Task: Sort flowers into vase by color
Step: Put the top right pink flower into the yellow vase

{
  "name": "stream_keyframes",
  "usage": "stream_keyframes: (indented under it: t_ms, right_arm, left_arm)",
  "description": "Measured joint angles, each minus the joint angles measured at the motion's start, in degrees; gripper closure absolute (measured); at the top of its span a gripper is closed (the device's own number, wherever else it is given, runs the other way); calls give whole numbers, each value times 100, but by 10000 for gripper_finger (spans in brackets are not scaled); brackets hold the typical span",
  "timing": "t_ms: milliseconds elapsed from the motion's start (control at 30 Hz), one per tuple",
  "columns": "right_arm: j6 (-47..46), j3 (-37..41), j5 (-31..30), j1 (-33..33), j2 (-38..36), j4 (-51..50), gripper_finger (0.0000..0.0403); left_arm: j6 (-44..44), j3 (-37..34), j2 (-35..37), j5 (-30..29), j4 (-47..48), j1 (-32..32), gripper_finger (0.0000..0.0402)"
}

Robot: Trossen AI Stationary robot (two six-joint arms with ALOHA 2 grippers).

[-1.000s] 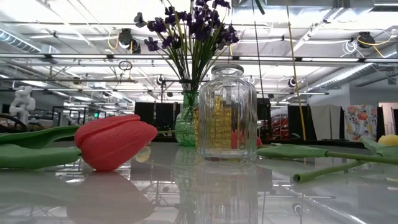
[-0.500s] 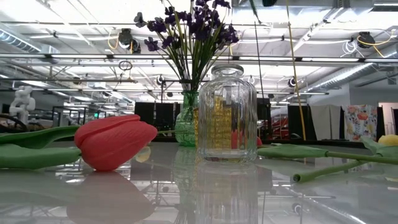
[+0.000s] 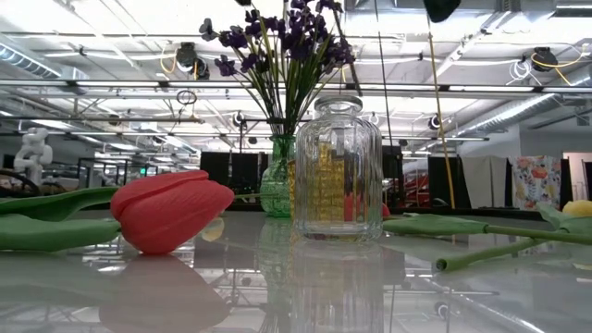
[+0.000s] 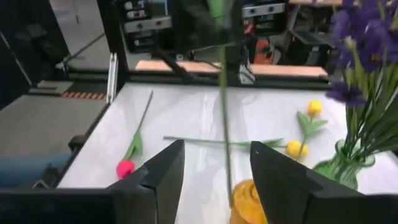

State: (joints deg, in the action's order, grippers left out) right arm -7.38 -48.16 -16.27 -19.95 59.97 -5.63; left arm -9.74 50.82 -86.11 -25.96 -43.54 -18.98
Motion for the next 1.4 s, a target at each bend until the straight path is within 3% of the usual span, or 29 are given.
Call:
stream_keyframes:
  t_ms: [500,767,1133,1400]
  right_arm:
    - [95,0,-3,-79,-12,-238,227]
    - [117,0,-17,-79,-12,-237,227]
    - [182,0,-20,-79,-12,-243,227]
    - [182,0,-20,-79,-10,-241,227]
  left_arm:
    - [502,-1252,973,400,-458,541,387]
    - [944,-1598,883,773,-567,1062,387]
    - [1064,-1844,881,787,-648,1119,387]
    - [1099,-1842,390,785,-994,1119,387]
